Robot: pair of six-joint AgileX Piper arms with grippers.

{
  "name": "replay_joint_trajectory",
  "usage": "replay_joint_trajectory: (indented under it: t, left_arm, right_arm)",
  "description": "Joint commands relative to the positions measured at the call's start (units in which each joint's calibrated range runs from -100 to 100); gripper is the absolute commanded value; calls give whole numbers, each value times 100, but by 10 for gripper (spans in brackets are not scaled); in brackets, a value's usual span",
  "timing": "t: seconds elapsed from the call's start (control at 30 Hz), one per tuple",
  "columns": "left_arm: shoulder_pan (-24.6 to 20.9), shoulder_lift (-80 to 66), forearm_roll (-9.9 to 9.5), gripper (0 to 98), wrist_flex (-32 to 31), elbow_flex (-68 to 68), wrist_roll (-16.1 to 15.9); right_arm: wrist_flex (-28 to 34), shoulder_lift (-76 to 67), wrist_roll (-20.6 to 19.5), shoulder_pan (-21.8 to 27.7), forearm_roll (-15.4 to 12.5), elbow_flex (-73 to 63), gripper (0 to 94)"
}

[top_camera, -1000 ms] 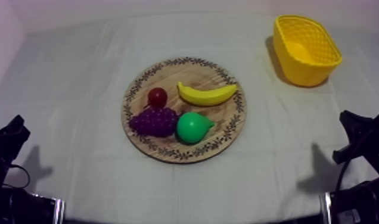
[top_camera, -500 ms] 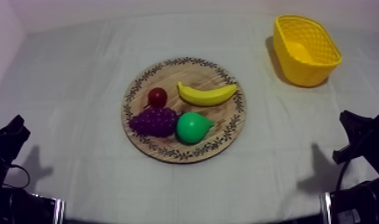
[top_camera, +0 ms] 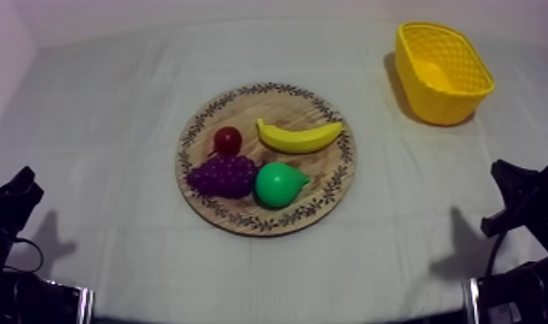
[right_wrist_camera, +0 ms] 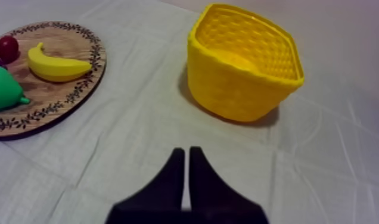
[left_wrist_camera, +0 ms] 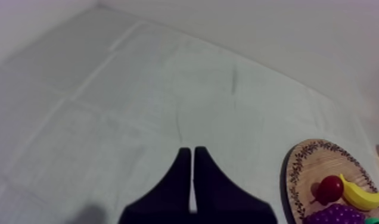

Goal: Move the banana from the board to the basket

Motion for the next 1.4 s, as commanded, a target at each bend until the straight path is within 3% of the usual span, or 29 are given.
replay_joint_trajectory:
  t: [0.0, 1.37]
  left_arm:
    - [2, -5, 3, 1, 0, -1, 2]
    - [2, -5, 3, 1, 0, -1, 2]
  right_arm:
    - [-1, -2, 1, -1, -2, 2, 4]
    - [-5, -2, 75, 46, 2, 2, 6]
